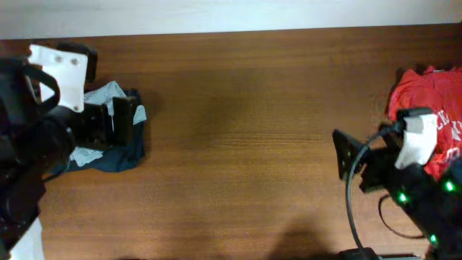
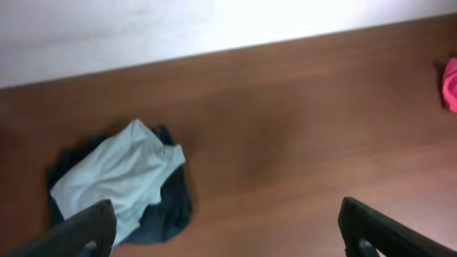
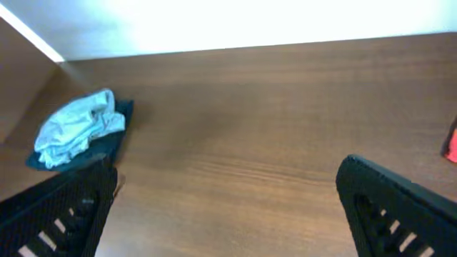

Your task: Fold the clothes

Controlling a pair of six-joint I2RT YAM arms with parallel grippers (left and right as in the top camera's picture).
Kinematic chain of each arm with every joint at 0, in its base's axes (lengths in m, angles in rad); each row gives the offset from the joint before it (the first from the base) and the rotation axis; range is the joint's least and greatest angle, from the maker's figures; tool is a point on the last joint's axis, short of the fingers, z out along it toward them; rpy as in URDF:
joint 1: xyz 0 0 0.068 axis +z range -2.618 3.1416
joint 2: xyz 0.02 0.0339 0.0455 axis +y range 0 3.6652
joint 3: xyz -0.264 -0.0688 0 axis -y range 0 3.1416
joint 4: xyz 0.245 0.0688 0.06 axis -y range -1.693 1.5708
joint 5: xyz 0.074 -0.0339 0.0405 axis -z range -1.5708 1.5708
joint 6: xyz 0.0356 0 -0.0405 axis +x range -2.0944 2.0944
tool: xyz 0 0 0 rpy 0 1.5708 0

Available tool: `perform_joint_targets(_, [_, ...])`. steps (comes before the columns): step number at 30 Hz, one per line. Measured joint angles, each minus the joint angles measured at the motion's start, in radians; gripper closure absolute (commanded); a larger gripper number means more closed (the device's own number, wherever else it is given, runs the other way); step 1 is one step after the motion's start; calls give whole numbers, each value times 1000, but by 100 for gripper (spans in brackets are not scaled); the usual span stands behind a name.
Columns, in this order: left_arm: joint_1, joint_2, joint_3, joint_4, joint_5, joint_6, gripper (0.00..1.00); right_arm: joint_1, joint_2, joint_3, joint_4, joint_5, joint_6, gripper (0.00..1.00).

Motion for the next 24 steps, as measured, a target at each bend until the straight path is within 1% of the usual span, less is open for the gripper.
perform_joint_targets(3, [0, 5, 0, -36, -8, 0, 1, 0, -32, 0, -14, 0, 0, 1])
perform_joint_targets(20, [0, 8, 0, -38, -14, 0, 1, 0, -41, 0, -36, 0, 0, 1])
perform_joint_targets(24, [0, 8, 0, -39, -15, 0, 1, 0, -41, 0, -63, 7, 0, 1])
